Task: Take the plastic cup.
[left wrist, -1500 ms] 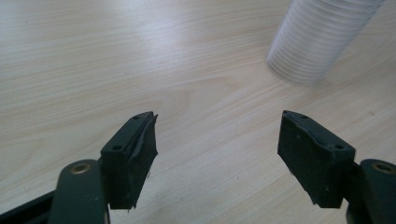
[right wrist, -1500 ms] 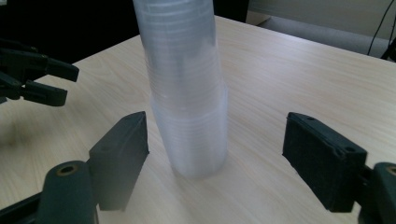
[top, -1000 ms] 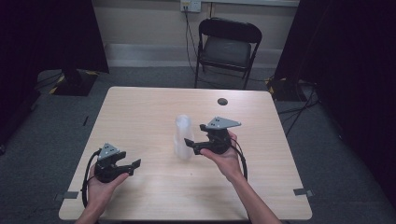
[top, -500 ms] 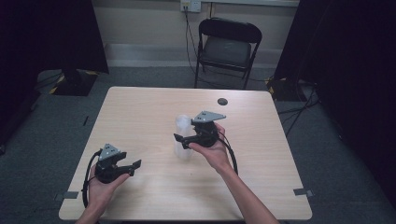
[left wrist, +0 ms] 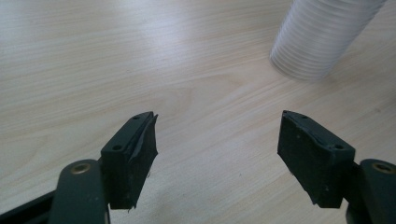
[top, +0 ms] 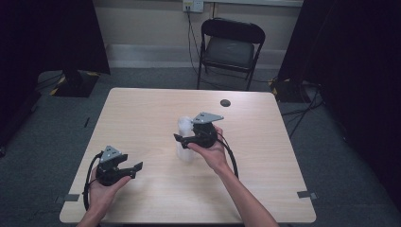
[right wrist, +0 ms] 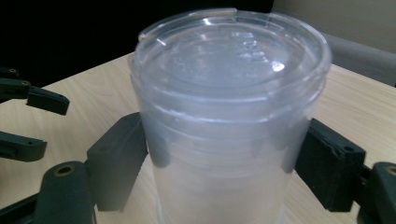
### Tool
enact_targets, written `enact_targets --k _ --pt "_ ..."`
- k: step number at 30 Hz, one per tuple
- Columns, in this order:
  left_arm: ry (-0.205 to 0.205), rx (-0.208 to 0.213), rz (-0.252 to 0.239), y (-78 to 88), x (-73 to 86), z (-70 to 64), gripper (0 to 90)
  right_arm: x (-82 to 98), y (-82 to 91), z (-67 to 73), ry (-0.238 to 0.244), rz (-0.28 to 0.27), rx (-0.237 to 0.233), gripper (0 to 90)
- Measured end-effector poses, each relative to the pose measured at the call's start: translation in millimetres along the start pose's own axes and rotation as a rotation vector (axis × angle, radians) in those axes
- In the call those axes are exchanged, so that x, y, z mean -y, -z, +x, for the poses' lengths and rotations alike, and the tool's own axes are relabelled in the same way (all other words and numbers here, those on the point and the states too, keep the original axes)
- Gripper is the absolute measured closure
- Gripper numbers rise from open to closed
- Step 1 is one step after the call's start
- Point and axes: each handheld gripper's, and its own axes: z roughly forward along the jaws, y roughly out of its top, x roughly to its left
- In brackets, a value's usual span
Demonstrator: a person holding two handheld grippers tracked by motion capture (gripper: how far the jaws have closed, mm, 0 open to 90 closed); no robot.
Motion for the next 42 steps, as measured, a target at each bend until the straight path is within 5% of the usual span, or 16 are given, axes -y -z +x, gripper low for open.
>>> enact_targets --k 7,42 --pt "0.004 0.001 0.000 -0.4 0.2 0.4 28.1 0.9 -0.4 1.0 0.016 -0.029 0.009 32.1" --pt "0.002 0.001 0.008 -2.4 0.3 -0.7 28.1 -16.6 12.3 0.1 0.021 -0.091 0.014 33.9"
